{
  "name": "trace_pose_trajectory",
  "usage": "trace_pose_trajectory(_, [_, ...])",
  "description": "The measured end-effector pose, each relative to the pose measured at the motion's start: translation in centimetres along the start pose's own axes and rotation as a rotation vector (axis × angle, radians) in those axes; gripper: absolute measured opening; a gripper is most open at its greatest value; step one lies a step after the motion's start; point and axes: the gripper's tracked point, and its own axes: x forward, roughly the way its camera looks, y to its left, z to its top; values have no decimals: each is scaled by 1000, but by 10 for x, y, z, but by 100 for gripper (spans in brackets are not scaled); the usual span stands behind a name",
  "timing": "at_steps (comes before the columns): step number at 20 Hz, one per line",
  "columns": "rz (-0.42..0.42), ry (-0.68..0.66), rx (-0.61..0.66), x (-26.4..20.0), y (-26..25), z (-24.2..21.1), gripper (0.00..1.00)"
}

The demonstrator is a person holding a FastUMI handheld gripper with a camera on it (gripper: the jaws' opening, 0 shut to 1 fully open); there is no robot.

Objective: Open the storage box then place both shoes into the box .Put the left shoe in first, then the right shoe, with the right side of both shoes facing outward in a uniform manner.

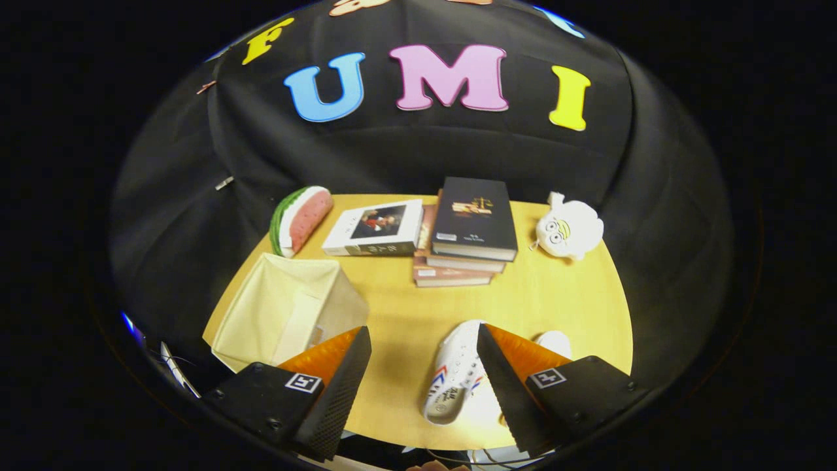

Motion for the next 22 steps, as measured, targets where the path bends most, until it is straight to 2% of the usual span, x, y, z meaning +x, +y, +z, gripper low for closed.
trace_pose_trajectory(4, [-45, 121, 104, 24, -51, -53, 99])
trace_pose_trajectory(9, [-50, 257, 147, 61, -77, -103, 99])
trace_pose_trajectory(17, [-44, 360, 95, 117, -94, -136, 99])
trace_pose_trajectory(20, [-7, 400, 142, 129, -88, -147, 97])
trace_pose_trajectory(22, [27, 417, 187, 135, -83, -150, 91])
